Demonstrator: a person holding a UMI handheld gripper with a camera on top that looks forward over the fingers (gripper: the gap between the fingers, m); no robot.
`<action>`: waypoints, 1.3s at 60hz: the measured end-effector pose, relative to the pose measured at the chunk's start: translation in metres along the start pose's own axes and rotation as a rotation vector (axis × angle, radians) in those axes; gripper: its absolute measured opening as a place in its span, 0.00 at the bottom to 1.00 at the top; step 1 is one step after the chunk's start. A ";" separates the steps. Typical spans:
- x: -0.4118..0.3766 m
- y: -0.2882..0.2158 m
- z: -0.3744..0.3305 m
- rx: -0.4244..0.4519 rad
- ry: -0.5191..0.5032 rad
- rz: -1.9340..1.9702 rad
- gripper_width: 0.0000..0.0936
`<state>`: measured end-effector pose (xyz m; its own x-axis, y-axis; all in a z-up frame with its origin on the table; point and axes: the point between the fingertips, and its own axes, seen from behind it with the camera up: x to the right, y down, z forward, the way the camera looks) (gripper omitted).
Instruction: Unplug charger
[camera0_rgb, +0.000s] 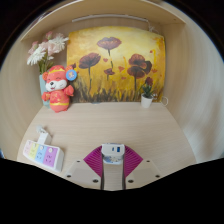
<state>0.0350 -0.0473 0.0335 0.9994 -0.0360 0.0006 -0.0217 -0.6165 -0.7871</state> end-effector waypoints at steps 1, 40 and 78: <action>-0.001 0.003 0.004 -0.004 -0.005 0.001 0.25; -0.009 -0.069 -0.115 0.119 0.020 -0.044 0.86; -0.049 -0.027 -0.302 0.168 -0.028 0.015 0.86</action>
<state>-0.0217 -0.2663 0.2414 0.9994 -0.0207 -0.0272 -0.0338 -0.4759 -0.8788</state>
